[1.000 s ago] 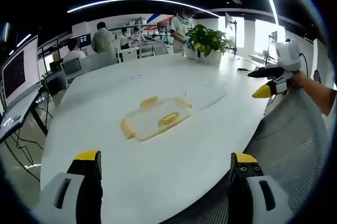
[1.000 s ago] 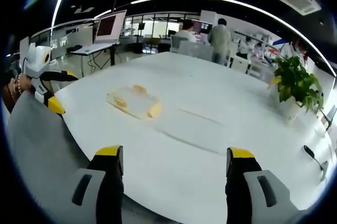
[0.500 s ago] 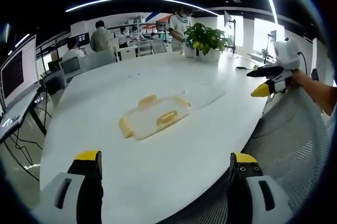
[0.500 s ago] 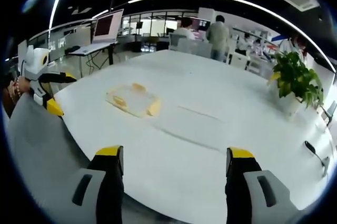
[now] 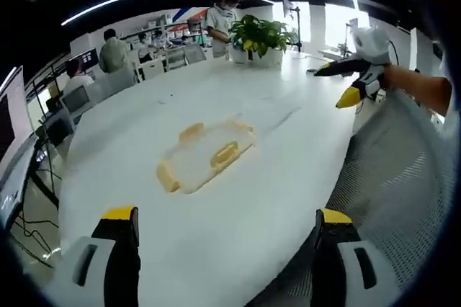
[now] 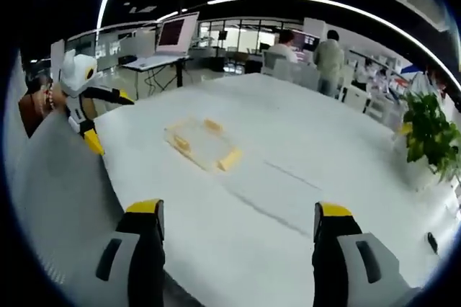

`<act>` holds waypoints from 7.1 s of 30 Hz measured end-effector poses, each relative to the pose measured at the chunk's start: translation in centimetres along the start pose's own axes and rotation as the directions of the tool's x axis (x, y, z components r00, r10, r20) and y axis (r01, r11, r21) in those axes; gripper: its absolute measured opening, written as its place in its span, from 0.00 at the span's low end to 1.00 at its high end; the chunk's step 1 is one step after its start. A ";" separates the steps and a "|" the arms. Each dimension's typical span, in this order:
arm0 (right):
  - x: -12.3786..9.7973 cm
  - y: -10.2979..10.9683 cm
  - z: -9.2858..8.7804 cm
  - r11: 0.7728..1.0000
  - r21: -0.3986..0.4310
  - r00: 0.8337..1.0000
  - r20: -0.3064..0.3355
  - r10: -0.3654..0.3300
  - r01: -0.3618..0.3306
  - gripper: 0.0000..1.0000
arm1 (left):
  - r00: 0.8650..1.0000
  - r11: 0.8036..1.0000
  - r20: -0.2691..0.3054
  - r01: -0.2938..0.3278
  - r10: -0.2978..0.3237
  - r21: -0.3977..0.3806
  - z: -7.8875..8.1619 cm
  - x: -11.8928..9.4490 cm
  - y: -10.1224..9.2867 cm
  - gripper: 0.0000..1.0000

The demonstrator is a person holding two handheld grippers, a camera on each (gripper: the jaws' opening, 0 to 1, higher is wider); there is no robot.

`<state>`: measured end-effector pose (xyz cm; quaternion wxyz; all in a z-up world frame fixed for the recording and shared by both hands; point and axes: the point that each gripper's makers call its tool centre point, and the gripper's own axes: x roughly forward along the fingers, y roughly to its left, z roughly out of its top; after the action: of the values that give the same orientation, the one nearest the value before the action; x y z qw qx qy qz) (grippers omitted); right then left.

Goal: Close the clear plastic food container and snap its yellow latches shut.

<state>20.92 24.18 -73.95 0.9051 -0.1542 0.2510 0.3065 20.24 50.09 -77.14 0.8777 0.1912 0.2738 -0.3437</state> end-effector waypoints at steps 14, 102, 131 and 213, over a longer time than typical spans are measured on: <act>7.4 -1.4 4.5 0.900 -0.352 0.966 -0.117 0.229 -0.256 0.83 | 0.995 0.973 -0.077 0.073 -0.057 0.221 2.7 3.9 6.4 0.99; 18.1 1.6 -1.0 0.656 -0.341 0.653 -0.692 0.309 -0.673 0.35 | 0.763 0.717 -0.522 0.600 -0.381 0.355 -0.9 12.7 7.3 0.34; 18.2 1.3 -1.2 0.663 -0.334 0.641 -0.710 0.291 -0.670 0.35 | 0.771 0.720 -0.490 0.601 -0.407 0.348 -1.0 12.6 7.4 0.33; 4.8 -16.2 -3.8 0.618 -0.359 0.681 -0.598 0.423 -0.699 0.36 | 0.758 0.758 -0.552 0.574 -0.348 0.309 15.9 18.7 -5.9 0.33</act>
<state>33.12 12.42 -77.75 0.5826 -0.3908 0.3902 0.5963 33.07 28.38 -77.11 0.5984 0.3936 0.4240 -0.5543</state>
